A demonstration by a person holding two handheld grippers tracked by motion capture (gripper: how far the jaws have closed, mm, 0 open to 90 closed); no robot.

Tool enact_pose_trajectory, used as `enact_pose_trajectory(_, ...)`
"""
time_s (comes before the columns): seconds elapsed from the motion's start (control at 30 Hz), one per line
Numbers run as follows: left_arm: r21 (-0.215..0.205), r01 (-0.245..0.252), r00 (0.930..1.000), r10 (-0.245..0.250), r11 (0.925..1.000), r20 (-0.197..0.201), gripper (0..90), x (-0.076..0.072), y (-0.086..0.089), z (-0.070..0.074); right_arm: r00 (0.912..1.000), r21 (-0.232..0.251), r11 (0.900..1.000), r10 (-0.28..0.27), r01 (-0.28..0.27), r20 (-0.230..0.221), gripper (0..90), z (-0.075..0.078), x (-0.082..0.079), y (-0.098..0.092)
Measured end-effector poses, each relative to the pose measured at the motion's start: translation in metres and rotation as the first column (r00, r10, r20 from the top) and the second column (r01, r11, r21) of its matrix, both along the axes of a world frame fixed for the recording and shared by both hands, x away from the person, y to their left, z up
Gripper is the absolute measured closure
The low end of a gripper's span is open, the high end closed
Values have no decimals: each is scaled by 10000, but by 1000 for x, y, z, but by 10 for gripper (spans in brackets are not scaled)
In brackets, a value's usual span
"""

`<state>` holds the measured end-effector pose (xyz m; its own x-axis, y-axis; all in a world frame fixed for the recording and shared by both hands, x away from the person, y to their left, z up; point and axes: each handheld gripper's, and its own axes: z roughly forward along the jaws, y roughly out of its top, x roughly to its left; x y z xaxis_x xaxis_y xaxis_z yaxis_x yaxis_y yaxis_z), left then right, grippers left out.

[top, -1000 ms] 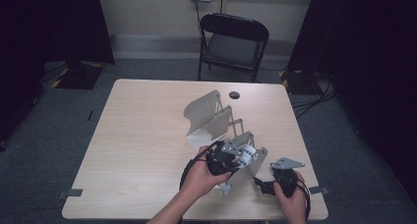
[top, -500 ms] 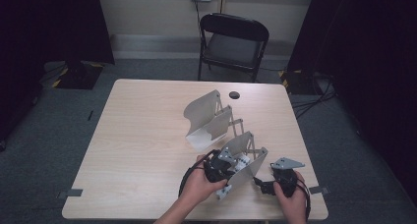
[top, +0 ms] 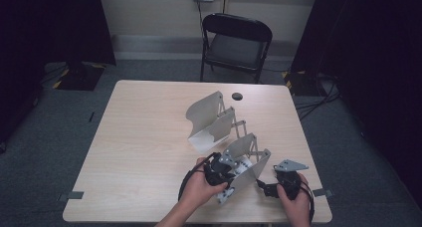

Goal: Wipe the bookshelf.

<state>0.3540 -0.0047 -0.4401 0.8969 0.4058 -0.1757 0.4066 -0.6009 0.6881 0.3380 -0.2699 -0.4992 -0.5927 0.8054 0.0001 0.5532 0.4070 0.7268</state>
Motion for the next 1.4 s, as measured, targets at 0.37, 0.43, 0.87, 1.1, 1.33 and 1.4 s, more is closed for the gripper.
enact_pose_trajectory(0.37, -1440, -233, 9905, 424, 9893, 1308, 781, 11, -6, 76, 10000, -10, 10000, -24, 24, 20, 108, 0, 0, 1)
enact_pose_trajectory(0.43, -1208, -297, 9916, 445, 9922, 1213, 780, 15, -9, 69, 10000, -10, 10000, -21, 21, 26, 108, 0, 0, 1)
enact_pose_trajectory(0.87, -478, -718, 9972, 728, 9963, 179, 784, 18, -12, 0, 10000, -16, 10000, 21, -21, 42, 108, 0, 1, 1)
enact_pose_trajectory(1.1, -94, -834, 9965, 833, 9965, -85, 783, 18, -7, -17, 10000, -15, 10000, 32, -32, 44, 108, 0, 1, 1)
enact_pose_trajectory(1.33, 126, -912, 9956, 914, 9958, -204, 784, 17, 1, -20, 10000, -12, 10000, 12, -12, 34, 108, 0, 0, 1)
enact_pose_trajectory(1.4, 20, -865, 9962, 865, 9962, -73, 785, 16, 2, -9, 10000, -12, 10000, 13, -13, 35, 108, 0, 0, 1)
